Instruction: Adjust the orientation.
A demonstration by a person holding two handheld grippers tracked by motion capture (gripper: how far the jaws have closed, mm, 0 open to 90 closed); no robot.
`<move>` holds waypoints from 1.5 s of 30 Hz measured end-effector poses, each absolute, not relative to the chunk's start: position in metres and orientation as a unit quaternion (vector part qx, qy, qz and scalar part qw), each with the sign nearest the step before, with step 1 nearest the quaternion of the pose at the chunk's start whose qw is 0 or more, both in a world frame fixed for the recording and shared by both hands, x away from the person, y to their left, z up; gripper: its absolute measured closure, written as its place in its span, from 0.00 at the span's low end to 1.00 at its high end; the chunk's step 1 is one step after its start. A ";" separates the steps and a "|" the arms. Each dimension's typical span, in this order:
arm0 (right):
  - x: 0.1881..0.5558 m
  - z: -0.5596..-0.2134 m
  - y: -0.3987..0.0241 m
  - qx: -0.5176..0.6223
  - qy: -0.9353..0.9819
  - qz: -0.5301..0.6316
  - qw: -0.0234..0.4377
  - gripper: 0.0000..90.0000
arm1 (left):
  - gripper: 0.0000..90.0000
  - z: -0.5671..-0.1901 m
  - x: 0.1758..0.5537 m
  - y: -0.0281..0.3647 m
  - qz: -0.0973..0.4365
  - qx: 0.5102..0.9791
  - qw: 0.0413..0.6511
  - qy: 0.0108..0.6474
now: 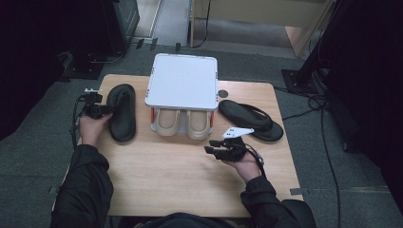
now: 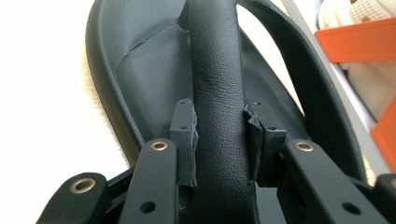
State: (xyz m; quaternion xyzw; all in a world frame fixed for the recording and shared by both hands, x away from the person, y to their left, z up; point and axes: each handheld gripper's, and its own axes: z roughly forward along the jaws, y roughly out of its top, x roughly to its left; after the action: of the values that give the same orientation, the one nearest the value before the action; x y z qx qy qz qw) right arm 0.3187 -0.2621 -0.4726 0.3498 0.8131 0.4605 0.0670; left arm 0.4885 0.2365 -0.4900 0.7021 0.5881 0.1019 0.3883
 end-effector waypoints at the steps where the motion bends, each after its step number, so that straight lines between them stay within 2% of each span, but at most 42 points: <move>1: 0.319 -0.473 -0.262 0.351 0.812 0.461 0.067 0.69 | 0.76 -0.490 0.488 0.237 0.097 0.701 0.389 0.590; 22: 0.326 -0.473 -0.256 0.348 0.813 0.463 0.060 0.69 | 0.76 -0.469 0.472 0.234 0.080 0.691 0.416 0.585; 34: 0.332 -0.472 -0.252 0.344 0.811 0.470 0.055 0.68 | 0.76 -0.438 0.458 0.224 0.085 0.707 0.417 0.564; 37: 0.333 -0.471 -0.253 0.344 0.811 0.471 0.057 0.68 | 0.76 -0.430 0.458 0.224 0.074 0.705 0.424 0.563; 45: 0.333 -0.471 -0.253 0.342 0.812 0.470 0.057 0.68 | 0.76 -0.398 0.466 0.218 0.083 0.704 0.430 0.559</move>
State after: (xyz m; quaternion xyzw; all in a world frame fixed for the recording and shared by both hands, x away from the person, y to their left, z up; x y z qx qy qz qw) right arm 0.3332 -0.2527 -0.4708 0.3421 0.8119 0.4697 0.0569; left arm 0.4660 0.2182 -0.3982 0.7044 0.5586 0.0832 0.4299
